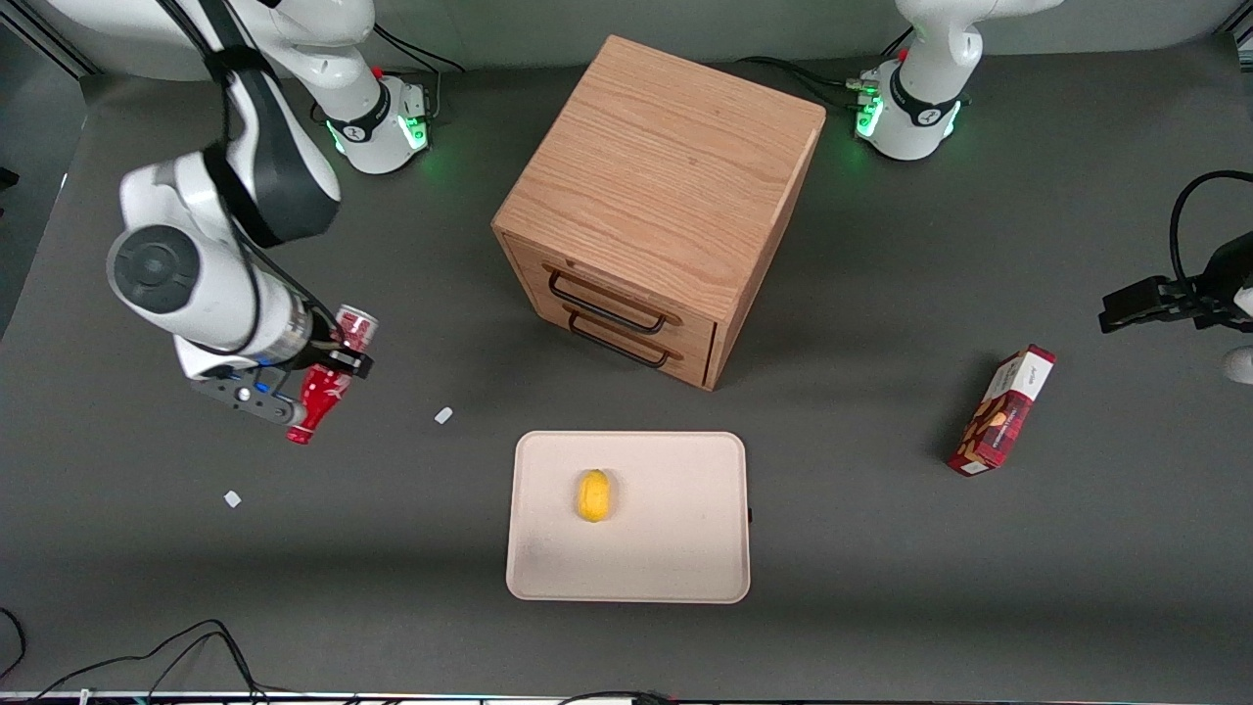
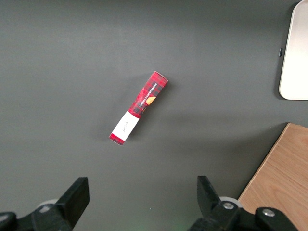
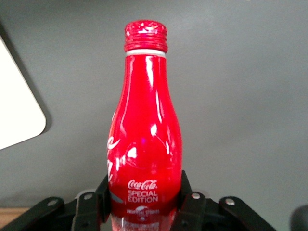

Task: Place coke bottle on tray
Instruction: 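Lift the bottle and turn it upright with the right gripper, then carry the upright bottle over the white tray beside the lemon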

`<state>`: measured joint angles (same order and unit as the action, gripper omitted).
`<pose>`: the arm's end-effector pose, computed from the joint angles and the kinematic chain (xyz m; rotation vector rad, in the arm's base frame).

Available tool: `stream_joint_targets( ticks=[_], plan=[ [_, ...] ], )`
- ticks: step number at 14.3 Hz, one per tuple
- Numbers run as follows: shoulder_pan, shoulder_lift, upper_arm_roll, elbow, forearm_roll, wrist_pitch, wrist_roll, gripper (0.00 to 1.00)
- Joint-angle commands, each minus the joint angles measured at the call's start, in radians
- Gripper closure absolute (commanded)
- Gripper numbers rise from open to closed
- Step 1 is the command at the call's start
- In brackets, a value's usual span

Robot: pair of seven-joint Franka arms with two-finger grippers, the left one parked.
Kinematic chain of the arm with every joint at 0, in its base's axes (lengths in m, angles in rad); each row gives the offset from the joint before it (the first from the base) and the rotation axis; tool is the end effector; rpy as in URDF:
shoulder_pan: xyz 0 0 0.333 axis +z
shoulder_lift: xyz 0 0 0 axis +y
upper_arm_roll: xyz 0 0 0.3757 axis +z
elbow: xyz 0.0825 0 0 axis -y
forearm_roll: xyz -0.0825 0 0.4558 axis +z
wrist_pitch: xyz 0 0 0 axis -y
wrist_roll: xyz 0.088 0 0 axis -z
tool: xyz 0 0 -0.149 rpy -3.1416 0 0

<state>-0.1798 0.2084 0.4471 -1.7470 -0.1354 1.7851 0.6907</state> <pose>0.6563 0.1460 0.4398 2.9766 -0.5824 -0.1720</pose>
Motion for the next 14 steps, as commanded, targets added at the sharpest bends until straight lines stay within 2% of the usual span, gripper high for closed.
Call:
stream_joint_targets(
  ticks=[1, 3, 6, 8, 11, 12, 14],
  plan=[
    [-0.017, 0.047, 0.033, 0.162, 0.023, -0.114, -0.037, 1.0],
    [0.009, 0.118, 0.033, 0.277, 0.022, -0.156, -0.027, 1.0],
    [0.118, 0.308, 0.013, 0.537, -0.006, -0.31, -0.01, 1.0],
    [0.231, 0.408, -0.054, 0.677, -0.036, -0.326, 0.041, 1.0],
    [0.455, 0.549, -0.249, 0.831, -0.027, -0.314, 0.058, 1.0],
    [0.495, 0.596, -0.283, 0.878, -0.021, -0.302, 0.058, 1.0],
    [0.505, 0.65, -0.286, 0.893, -0.016, -0.198, 0.084, 1.0]
  ],
)
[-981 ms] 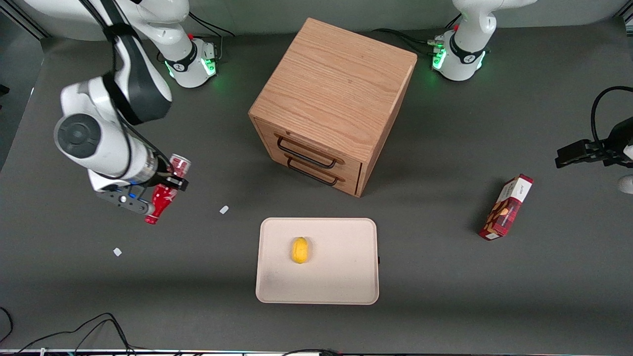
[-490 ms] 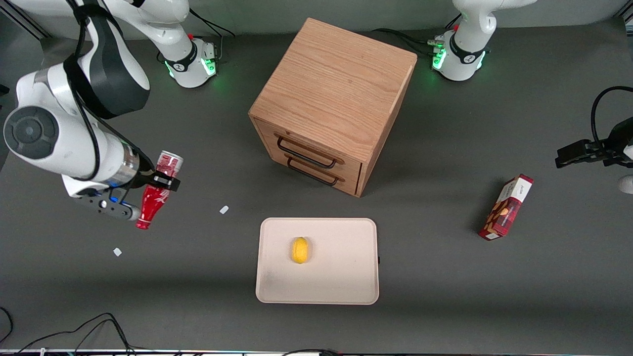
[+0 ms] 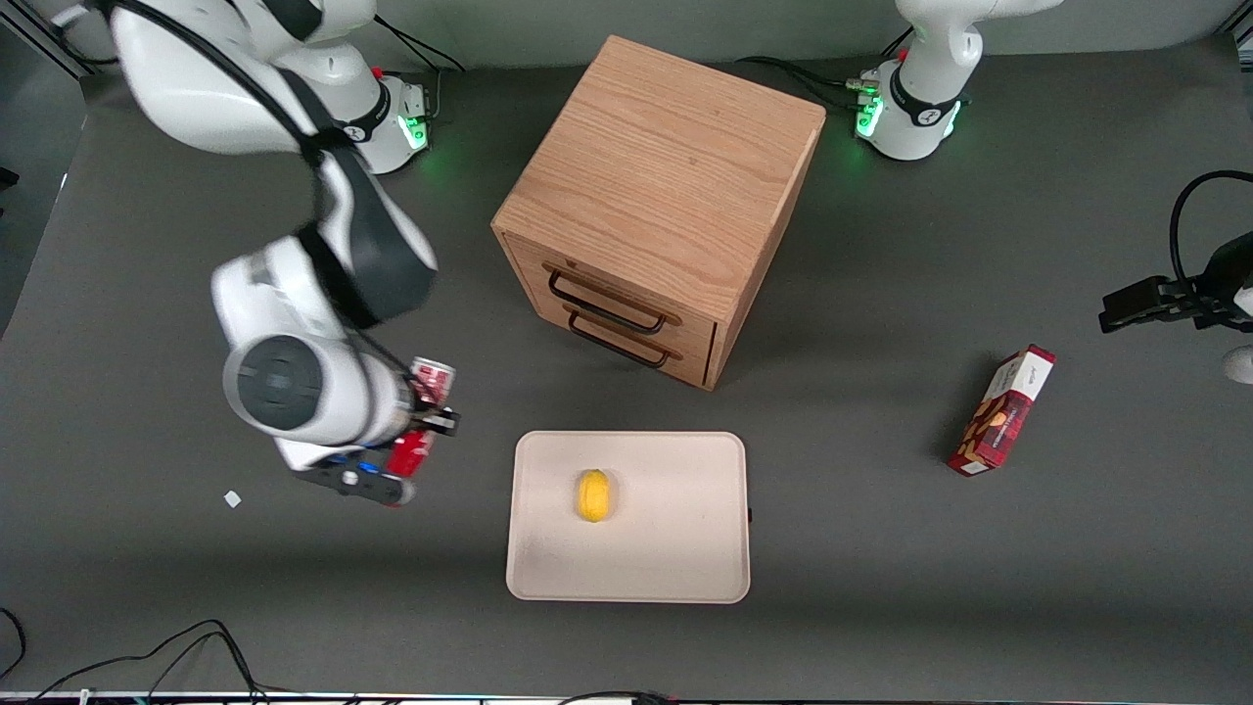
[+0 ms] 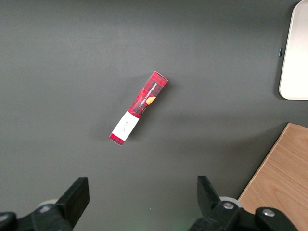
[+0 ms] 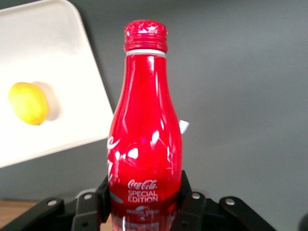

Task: Place coke bottle on tray
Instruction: 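Carry the upright bottle over the white tray beside the lemon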

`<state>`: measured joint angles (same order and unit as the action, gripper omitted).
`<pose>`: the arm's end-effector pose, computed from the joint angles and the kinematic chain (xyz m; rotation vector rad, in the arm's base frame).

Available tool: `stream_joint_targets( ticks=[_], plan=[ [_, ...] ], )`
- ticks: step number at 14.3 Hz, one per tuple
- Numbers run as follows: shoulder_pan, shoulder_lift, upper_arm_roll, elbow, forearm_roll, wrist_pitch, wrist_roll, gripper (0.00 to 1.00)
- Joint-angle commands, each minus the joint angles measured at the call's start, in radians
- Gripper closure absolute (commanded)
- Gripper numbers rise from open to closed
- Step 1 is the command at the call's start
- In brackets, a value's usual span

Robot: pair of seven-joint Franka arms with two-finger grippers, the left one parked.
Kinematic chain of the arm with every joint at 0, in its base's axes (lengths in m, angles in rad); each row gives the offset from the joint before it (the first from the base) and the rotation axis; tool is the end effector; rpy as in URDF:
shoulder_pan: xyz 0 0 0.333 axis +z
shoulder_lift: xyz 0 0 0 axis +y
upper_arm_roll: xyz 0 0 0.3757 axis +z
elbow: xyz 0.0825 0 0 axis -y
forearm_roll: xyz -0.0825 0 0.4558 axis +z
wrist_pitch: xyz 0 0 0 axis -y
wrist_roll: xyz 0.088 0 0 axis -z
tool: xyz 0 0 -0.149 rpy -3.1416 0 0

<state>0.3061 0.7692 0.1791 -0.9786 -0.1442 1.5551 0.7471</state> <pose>0.7751 0.3289 0.3886 2.9840 -0.4344 -0.2129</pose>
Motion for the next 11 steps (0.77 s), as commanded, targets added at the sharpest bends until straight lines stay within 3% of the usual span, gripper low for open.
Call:
stream_joint_targets(
  ticks=[1, 6, 11],
  plan=[
    [0.033, 0.12, -0.018, 0.126, -0.008, 0.078, 0.029, 1.0],
    [0.08, 0.237, -0.049, 0.127, -0.011, 0.304, 0.029, 1.0],
    [0.094, 0.288, -0.081, 0.126, -0.011, 0.392, -0.081, 1.0]
  ],
)
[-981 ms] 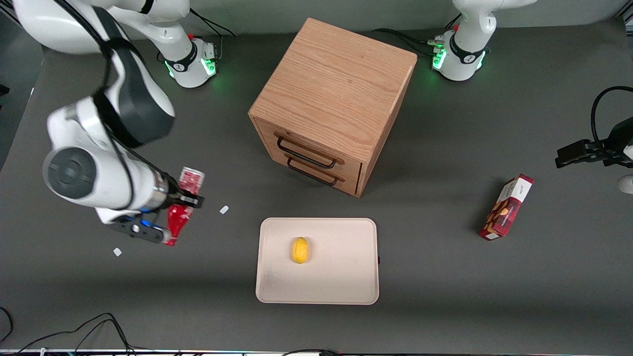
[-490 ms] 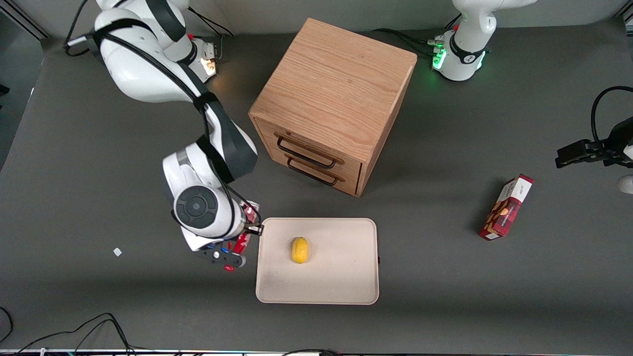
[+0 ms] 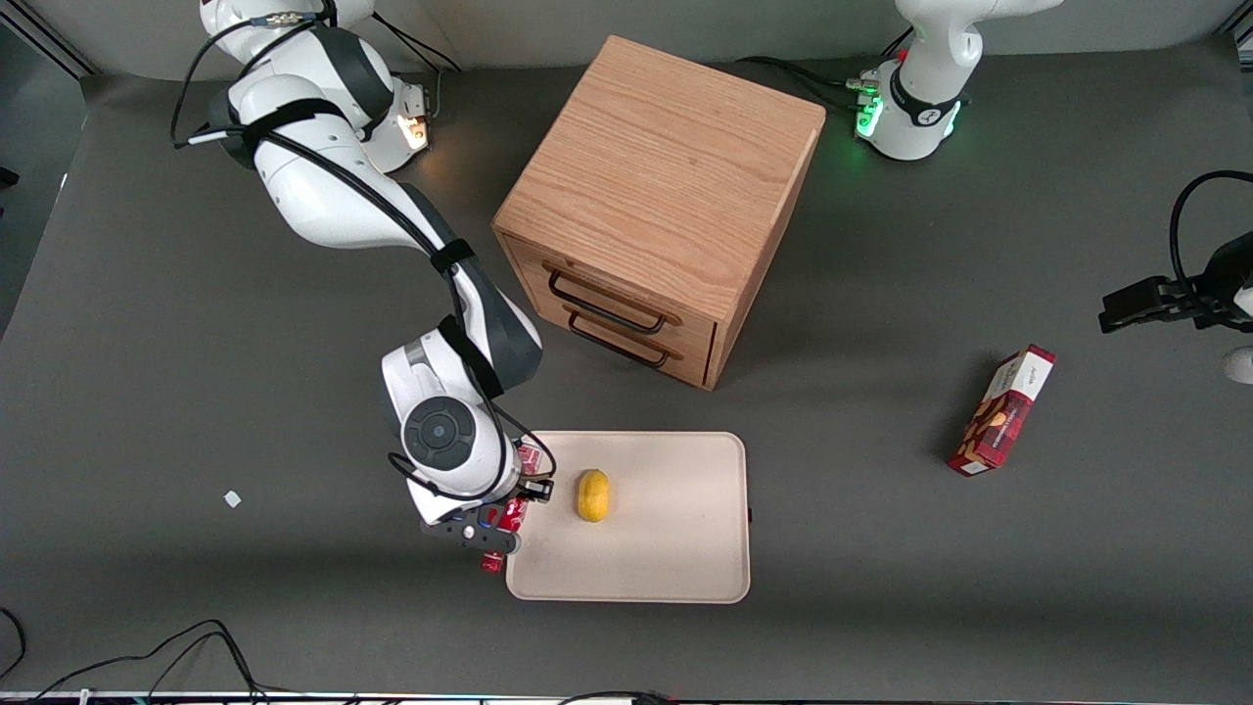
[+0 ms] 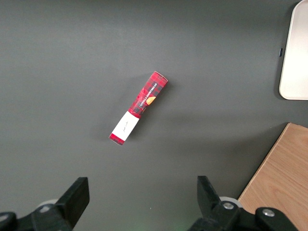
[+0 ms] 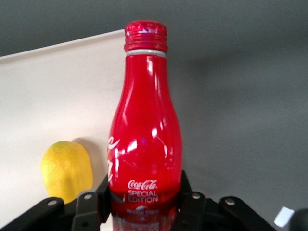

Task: Place coke bottle on tray
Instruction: 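Carry the upright bottle over the white tray beside the lemon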

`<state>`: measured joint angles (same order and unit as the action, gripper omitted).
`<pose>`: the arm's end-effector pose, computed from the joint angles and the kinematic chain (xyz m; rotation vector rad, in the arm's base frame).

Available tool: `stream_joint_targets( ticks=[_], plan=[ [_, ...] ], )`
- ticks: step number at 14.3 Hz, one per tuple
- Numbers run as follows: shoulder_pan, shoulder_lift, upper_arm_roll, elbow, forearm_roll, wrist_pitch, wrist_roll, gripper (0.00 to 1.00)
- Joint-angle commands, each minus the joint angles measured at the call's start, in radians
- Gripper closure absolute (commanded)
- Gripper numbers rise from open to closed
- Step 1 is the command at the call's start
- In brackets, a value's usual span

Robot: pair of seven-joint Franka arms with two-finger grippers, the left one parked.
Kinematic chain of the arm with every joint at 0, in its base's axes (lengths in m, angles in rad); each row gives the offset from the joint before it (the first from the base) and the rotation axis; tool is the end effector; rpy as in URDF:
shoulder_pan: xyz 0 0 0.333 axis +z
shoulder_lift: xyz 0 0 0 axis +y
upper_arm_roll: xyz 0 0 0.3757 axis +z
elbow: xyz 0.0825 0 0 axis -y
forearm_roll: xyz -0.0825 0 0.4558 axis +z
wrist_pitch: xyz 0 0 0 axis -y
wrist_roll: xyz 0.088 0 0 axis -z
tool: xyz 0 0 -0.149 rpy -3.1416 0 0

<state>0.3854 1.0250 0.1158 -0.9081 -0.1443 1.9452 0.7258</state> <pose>0.8231 0.3878 0.2279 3.1005 -0.3568 0.0538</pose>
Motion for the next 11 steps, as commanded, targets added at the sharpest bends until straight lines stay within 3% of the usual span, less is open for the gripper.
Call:
stream_joint_targets(
  ticks=[1, 4, 11],
  plan=[
    [0.001, 0.036, -0.013, 0.054, -0.008, 0.012, -0.144, 1.0],
    [-0.019, 0.058, -0.007, 0.054, 0.028, 0.037, -0.251, 1.0],
    [-0.011, 0.104, -0.015, 0.051, 0.029, 0.13, -0.262, 1.0]
  ],
)
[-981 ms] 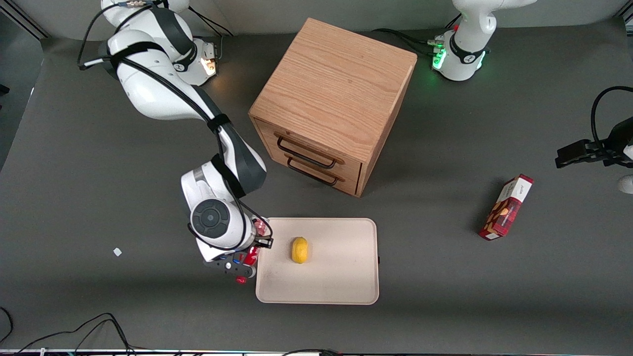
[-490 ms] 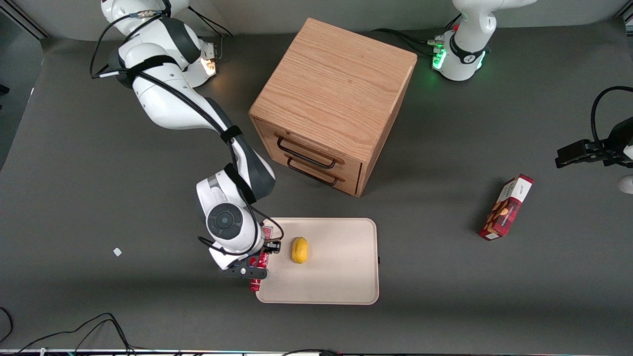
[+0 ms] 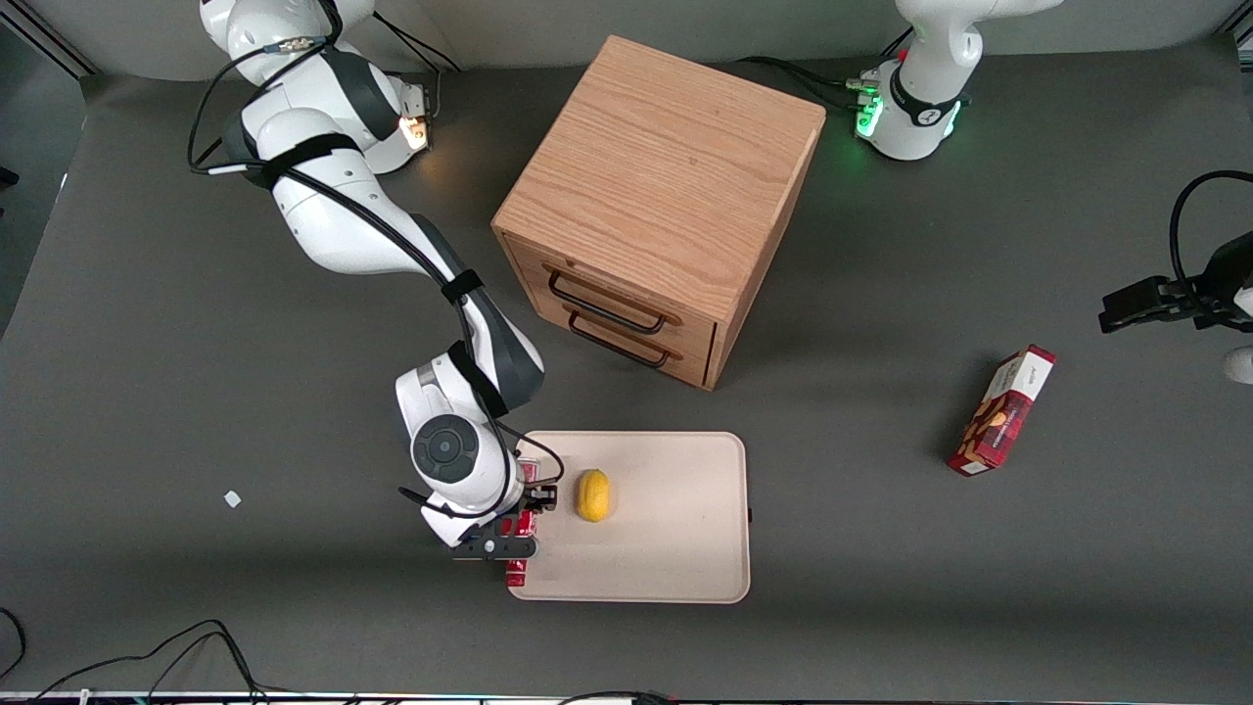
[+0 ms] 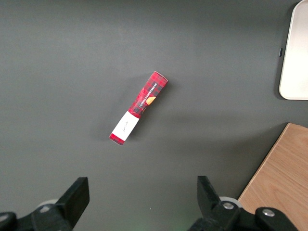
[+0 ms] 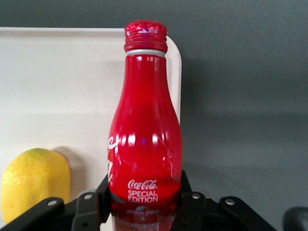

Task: Place coke bottle on tray
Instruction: 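Lower the bottle onto the tray and open the right gripper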

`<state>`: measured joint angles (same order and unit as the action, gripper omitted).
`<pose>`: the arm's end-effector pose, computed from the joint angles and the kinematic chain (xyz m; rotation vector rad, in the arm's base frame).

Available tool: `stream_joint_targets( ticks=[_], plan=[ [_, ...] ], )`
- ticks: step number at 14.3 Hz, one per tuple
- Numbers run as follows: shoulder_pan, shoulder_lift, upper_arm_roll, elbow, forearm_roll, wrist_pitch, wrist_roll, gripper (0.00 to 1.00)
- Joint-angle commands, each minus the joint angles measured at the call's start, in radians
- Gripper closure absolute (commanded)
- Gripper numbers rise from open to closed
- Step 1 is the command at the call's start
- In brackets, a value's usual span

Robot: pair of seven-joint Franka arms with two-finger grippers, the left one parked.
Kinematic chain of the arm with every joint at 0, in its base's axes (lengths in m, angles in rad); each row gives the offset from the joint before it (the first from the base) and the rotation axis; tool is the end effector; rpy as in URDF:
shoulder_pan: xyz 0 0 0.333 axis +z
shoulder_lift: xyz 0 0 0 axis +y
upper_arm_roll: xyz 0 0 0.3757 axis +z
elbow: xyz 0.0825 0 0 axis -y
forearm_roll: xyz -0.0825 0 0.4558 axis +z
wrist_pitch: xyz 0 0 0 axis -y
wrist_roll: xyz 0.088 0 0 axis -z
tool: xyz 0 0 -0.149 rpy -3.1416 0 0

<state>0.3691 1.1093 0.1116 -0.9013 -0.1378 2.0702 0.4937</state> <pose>0.8369 0.3776 0.1662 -3.1318 0.0246 -0.1074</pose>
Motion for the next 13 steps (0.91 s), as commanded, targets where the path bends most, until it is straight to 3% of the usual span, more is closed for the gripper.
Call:
stream_joint_targets(
  ticks=[1, 4, 5, 7, 8, 9, 13],
  plan=[
    [0.008, 0.023, -0.01, 0.044, 0.021, 0.01, -0.027, 1.0],
    [0.008, 0.033, -0.012, 0.042, 0.023, 0.025, -0.017, 1.0],
    [0.008, 0.034, -0.012, 0.042, 0.023, 0.025, -0.017, 0.92],
    [0.008, 0.04, -0.012, 0.038, 0.023, 0.04, -0.009, 0.65],
    [0.007, 0.038, -0.012, 0.036, 0.023, 0.047, -0.006, 0.59],
    [0.007, 0.04, -0.012, 0.035, 0.023, 0.048, -0.001, 0.01],
    [0.001, 0.038, -0.012, 0.035, 0.023, 0.05, 0.002, 0.0]
  ],
)
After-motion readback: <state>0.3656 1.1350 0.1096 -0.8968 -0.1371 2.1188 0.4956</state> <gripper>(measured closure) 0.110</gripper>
